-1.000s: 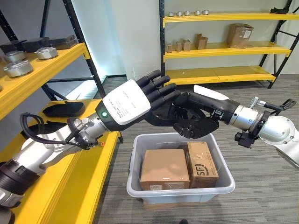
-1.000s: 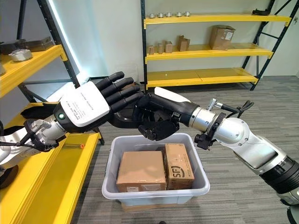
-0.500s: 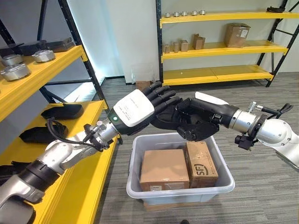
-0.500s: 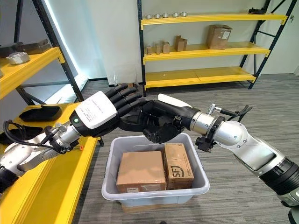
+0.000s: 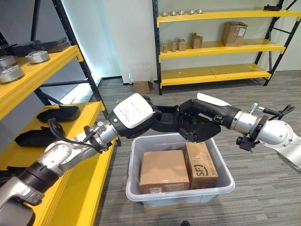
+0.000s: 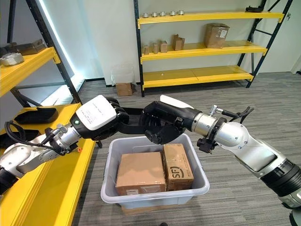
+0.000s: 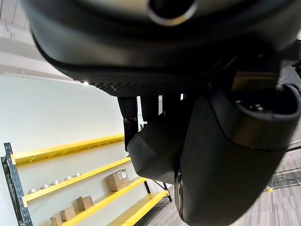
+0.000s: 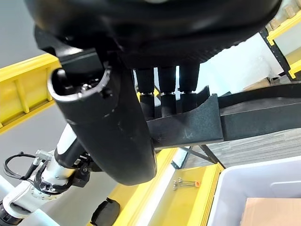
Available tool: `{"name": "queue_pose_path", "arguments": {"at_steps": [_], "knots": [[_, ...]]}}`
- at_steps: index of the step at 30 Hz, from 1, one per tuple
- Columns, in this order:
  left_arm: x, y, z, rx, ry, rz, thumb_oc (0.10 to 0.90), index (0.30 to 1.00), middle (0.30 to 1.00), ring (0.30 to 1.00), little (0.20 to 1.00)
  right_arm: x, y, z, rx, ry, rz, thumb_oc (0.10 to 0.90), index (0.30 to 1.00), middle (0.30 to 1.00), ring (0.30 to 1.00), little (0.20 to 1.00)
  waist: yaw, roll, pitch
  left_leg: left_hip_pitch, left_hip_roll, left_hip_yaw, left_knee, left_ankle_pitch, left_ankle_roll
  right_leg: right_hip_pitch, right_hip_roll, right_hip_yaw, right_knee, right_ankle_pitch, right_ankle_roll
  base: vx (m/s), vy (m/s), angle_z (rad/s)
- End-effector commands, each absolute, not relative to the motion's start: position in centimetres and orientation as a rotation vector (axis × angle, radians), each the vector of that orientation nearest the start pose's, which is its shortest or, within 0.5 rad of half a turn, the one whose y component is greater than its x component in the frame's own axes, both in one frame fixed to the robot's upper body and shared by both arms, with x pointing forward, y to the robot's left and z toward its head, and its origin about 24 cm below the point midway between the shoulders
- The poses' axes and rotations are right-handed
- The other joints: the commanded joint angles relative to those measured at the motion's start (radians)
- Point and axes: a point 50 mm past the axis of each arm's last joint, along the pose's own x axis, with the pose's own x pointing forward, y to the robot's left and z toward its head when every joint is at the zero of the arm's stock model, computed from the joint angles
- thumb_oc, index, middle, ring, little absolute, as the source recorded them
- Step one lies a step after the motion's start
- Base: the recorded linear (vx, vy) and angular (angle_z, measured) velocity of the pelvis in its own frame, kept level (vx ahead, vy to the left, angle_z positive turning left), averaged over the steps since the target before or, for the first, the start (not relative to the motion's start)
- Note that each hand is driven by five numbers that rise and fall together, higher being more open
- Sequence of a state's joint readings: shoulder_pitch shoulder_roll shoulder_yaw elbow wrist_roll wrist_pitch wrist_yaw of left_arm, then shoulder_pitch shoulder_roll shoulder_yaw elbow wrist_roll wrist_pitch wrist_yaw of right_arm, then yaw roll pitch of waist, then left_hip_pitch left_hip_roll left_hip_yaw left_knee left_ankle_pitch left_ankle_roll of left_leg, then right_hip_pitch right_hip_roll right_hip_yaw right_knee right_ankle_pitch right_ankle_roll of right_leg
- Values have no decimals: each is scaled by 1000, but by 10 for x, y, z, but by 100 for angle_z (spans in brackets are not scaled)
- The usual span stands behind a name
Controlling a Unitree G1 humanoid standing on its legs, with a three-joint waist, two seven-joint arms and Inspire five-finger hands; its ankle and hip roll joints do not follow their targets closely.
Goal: Move parts from the plastic box to the shelf.
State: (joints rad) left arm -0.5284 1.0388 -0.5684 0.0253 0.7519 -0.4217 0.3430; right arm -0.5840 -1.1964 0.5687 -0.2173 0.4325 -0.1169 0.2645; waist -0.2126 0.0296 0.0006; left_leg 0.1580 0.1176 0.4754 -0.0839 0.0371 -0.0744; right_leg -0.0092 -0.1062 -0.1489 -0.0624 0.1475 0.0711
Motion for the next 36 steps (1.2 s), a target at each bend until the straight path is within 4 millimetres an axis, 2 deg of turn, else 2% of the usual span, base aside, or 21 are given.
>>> {"name": "queue_pose_path", "arguments": {"at_steps": [1,6,7,8,18,22,26,27,29,32,33,35,36], "knots": [[293,184,188,1648,-922,-329,400,300,300,300,300,244,-140,297,-652,-909,785,400,300,300,300,300,23,-46,-50,55,53,-45,-3,-35,-44,-4,-98,27,55,-23,137,0,0,0],[290,186,193,1635,-934,-309,400,300,300,300,300,245,-145,297,-654,-911,754,400,300,300,300,300,26,-47,-50,60,53,-44,-3,-37,-43,1,-95,31,55,-27,135,0,0,0],[289,187,193,1631,-932,-306,400,300,300,300,300,245,-146,297,-660,-910,746,625,616,616,616,616,26,-48,-51,61,54,-44,-3,-37,-43,2,-94,31,55,-28,135,0,0,0],[288,187,194,1629,-933,-307,400,300,300,300,300,245,-146,297,-664,-911,745,900,1000,1000,1000,1000,26,-48,-52,62,54,-45,-3,-38,-44,2,-93,31,55,-28,135,0,0,0],[286,190,202,1593,-929,-279,400,300,300,300,300,239,-154,305,-653,-980,666,900,1000,1000,1000,1000,22,-48,-58,72,58,-44,-3,-41,-44,10,-88,36,55,-35,133,3,-1,-1],[284,193,207,1580,-925,-265,400,300,300,300,300,229,-158,308,-657,-1029,641,900,1000,1000,1000,1000,18,-45,-60,73,60,-44,-3,-41,-44,11,-88,39,57,-37,133,0,0,0],[280,200,211,1576,-913,-235,400,300,300,300,300,221,-168,309,-646,-1056,598,900,1000,1000,1000,1000,11,-41,-60,75,61,-42,-3,-41,-44,11,-86,41,56,-38,133,0,0,0],[280,214,211,1585,-841,-207,400,300,300,300,300,215,-177,310,-649,-1061,552,900,1000,1000,1000,1000,11,-40,-60,74,61,-42,-3,-41,-44,9,-85,41,56,-38,132,0,0,0],[275,212,219,1555,-877,-178,400,300,300,300,300,211,-180,305,-650,-1031,569,900,1000,1000,1000,1000,8,-40,-61,72,63,-43,-3,-41,-44,7,-85,43,56,-37,131,-12,-8,-2],[275,214,219,1534,-861,-173,400,300,300,300,300,207,-188,298,-629,-1003,548,900,1000,1000,1000,1000,0,-36,-59,71,64,-40,-3,-40,-43,3,-84,46,56,-37,130,0,0,0],[279,226,174,1479,-691,-189,400,300,300,300,300,207,-194,288,-579,-975,528,900,1000,1000,1000,1000,-12,-39,-50,73,64,-34,-3,-37,-44,-1,-82,51,57,-37,129,0,0,0],[283,228,196,1513,-744,-125,400,300,300,300,300,206,-204,279,-570,-917,492,900,1000,1000,1000,1000,-23,-26,-54,72,65,-32,-3,-39,-44,-5,-80,57,58,-37,129,0,0,0],[294,244,165,1489,-602,-99,400,300,300,300,300,209,-204,271,-529,-884,504,900,1000,1000,1000,1000,-34,-26,-52,75,65,-25,-3,-35,-45,-9,-78,62,59,-35,128,-18,-19,-4]]}}
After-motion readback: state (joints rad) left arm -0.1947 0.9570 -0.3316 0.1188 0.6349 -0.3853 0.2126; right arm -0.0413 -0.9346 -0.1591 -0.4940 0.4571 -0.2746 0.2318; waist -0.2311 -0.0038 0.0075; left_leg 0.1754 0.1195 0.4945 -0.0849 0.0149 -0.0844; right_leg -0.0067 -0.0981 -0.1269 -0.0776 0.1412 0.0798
